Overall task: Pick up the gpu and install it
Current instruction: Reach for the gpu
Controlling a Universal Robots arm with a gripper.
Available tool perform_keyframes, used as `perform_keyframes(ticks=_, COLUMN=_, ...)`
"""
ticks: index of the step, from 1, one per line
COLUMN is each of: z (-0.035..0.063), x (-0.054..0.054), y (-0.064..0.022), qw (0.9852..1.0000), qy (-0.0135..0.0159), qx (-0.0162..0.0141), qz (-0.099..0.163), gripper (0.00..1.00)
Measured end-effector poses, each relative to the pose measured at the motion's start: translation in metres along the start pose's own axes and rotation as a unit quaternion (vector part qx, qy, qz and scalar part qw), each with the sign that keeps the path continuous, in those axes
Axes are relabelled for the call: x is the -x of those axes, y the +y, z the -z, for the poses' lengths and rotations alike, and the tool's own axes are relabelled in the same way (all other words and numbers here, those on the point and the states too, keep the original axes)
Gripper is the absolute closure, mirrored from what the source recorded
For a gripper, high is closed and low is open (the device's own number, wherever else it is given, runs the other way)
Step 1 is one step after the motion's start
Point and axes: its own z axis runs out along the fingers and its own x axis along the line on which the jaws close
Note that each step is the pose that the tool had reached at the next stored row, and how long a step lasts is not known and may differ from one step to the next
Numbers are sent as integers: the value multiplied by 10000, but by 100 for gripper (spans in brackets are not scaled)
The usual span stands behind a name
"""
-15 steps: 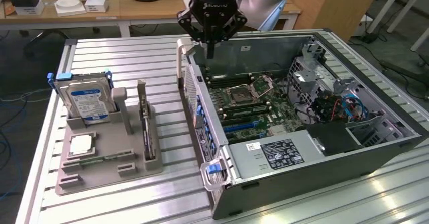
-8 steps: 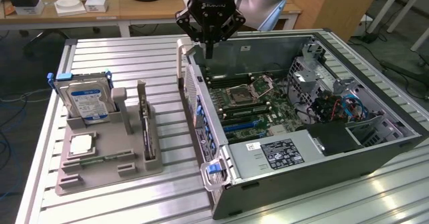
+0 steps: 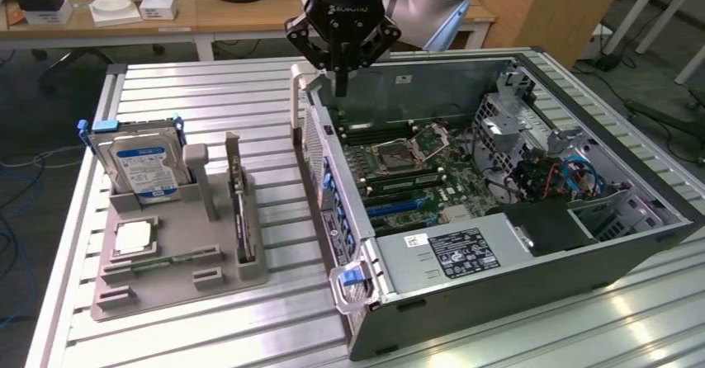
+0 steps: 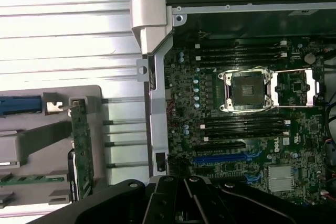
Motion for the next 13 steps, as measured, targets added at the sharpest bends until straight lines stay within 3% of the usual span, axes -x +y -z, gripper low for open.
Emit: perform_keyframes(ticks=13, z=0, x=-51, y=-6, qw=10000, qy=0, qx=0, qz=0, gripper=90)
